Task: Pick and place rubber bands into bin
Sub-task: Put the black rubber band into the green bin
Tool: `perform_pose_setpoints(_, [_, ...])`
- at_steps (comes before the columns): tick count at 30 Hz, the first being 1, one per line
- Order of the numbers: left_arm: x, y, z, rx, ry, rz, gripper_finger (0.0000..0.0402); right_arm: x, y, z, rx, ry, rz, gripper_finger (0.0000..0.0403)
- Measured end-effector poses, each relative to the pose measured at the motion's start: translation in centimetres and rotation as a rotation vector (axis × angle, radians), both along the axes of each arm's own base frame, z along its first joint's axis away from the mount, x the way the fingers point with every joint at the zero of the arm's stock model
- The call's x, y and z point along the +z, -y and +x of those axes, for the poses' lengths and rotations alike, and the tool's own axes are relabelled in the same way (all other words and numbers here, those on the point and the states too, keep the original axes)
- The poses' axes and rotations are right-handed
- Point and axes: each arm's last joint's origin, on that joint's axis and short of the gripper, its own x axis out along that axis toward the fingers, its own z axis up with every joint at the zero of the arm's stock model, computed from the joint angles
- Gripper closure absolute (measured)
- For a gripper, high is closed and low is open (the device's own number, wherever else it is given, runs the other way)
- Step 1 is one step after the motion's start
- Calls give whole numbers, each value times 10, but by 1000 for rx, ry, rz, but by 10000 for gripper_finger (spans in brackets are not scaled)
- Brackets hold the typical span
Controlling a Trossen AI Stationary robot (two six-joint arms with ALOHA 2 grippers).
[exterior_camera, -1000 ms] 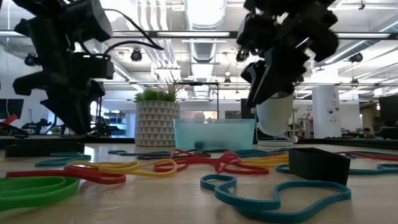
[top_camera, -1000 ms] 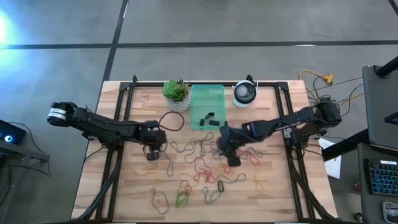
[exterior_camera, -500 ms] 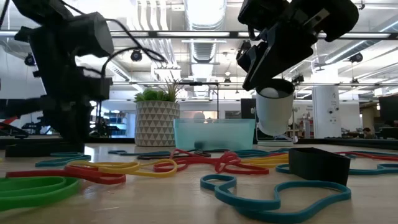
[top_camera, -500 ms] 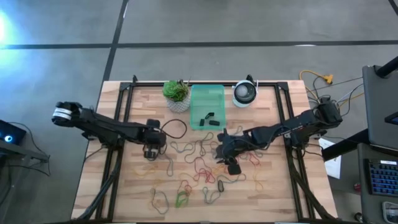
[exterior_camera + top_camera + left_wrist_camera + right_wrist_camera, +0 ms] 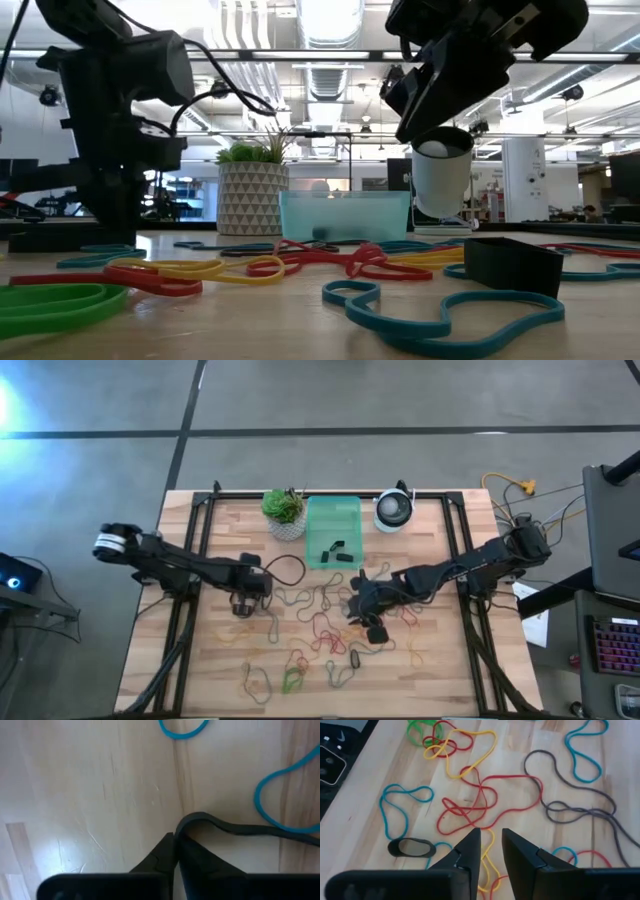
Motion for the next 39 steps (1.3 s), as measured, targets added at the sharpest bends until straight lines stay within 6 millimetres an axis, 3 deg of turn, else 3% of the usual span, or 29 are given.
perform_pose_setpoints(5, [14,0,9,7,77,11,400,-4,-9,-7,-1,-68,15,335])
perform_pose_setpoints(11, [49,2,25,-1,234,1,401,-7,-31,-19,11,-149,52,330])
perform_pose_setpoints(18, [95,2,48,-57,486,70,401,-3,-61,-20,88,-23,77,328])
perform_pose_setpoints(22, [115,3,63,-120,655,110,401,-7,-68,-19,68,0,35,334])
perform_pose_setpoints(29, [131,-2,78,-140,809,284,402,-28,-72,-15,18,-55,26,325])
perform_pose_setpoints(33, [133,-16,85,-71,841,429,402,-40,-73,-11,-7,-65,14,317])
perform_pose_setpoints(39, [129,-36,105,-55,907,479,402,-54,-75,-7,-19,-89,10,314])
